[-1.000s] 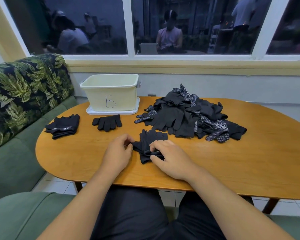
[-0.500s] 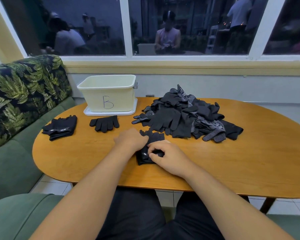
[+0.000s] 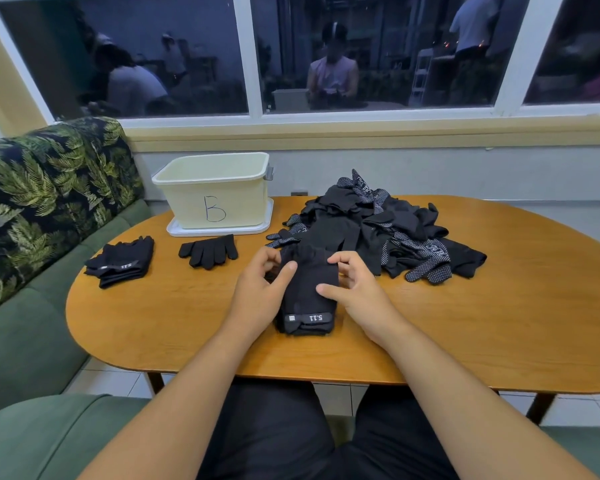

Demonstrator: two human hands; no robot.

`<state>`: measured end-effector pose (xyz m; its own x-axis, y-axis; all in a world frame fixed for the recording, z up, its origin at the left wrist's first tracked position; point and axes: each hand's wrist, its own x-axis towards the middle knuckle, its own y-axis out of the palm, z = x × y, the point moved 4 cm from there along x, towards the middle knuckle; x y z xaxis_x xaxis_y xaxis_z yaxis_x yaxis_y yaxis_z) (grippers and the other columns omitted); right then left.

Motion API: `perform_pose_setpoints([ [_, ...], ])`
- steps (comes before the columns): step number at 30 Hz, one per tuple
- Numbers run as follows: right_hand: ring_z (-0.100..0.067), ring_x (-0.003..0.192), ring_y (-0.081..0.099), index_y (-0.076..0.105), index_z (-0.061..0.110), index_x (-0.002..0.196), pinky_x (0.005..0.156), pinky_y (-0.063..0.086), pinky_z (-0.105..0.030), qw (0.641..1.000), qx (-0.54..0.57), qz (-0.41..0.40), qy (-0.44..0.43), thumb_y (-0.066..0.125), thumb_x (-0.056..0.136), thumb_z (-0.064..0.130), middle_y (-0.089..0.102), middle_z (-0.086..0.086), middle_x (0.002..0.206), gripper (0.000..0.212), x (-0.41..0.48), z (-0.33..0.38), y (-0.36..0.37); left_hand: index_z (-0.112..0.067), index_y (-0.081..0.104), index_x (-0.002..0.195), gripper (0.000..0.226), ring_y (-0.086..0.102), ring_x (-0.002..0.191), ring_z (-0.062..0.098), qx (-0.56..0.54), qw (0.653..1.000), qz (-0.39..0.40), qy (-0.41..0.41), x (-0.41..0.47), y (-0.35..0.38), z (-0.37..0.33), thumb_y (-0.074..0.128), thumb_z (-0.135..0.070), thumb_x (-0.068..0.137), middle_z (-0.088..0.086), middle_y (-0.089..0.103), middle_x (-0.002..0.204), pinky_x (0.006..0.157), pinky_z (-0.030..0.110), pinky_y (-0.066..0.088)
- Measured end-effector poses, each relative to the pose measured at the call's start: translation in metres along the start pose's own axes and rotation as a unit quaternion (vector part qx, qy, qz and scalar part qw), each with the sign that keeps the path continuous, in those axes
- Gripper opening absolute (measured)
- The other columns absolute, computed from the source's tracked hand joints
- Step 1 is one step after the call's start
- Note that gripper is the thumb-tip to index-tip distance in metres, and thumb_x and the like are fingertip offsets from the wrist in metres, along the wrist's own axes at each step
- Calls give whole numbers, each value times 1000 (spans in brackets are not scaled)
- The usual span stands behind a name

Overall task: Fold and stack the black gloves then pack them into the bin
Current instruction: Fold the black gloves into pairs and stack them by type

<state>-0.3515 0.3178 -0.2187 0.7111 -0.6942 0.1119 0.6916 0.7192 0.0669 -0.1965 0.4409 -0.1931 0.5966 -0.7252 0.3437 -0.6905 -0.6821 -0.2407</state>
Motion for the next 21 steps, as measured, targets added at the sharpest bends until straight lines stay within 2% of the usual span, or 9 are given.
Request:
perform_pose_setpoints([
  [3,-25,117,71,59,16,127,91,60,-34,998,42,49,-8,75,94,-5,73,-11,127,42,-4,4,0,-21,60,104,12,76,93,22,-56,998,-1,-20,2,-1,1,71,-26,103,3,76,99,72,42,65],
  [6,-19,125,67,67,22,132,97,58,-33,996,-15,76,-44,77,91,-7,70,0,133,51,-9,7,4,-18,61,109,16,74,98,24,-73,997,-14,-34,6,0,2,75,-22,100,4,77,102,78,40,64],
  [8,-13,133,62,64,25,143,103,55,-29,995,-30,76,-64,76,91,-9,66,7,142,63,-12,10,6,-18,62,115,24,73,101,20,-96,994,-24,-52,6,0,2,78,-20,97,2,76,109,83,38,64],
  [10,-12,138,59,60,28,149,108,54,-30,994,-35,68,-75,75,93,-9,63,9,148,69,-13,12,4,-17,61,122,33,74,107,20,-151,983,-51,-96,5,-2,5,80,-20,95,5,75,118,93,43,62],
  [12,-11,139,58,57,35,151,111,53,-33,993,-59,53,-84,76,93,-6,61,10,151,74,-13,14,2,-12,58,130,37,76,107,23,-255,949,-57,-175,0,1,9,75,-24,100,11,77,121,98,50,59],
  [15,-9,140,57,53,42,153,114,51,-36,991,-87,35,-95,78,92,-3,57,12,154,80,-13,16,0,-11,54,140,47,74,118,29,-372,880,14,-293,-12,11,12,62,-43,106,15,76,126,107,53,54],
  [16,-9,140,56,52,42,154,114,51,-36,991,-91,29,-97,78,92,-2,56,13,154,81,-13,16,-1,-15,54,141,50,72,122,30,-366,879,48,-303,-16,13,12,61,-48,105,15,74,130,109,54,53],
  [18,-7,139,57,51,40,155,114,51,-33,991,-89,24,-98,79,92,-1,56,12,154,81,-14,16,-2,-20,56,143,52,70,124,28,-315,903,96,-277,-21,18,8,65,-49,102,11,72,136,110,52,53],
  [21,-8,137,59,50,39,157,110,53,-30,992,-74,27,-94,81,92,-1,56,9,154,83,-13,17,-1,-23,55,144,54,74,118,25,-253,943,60,-207,-21,22,1,79,-28,96,7,73,133,103,52,58],
])
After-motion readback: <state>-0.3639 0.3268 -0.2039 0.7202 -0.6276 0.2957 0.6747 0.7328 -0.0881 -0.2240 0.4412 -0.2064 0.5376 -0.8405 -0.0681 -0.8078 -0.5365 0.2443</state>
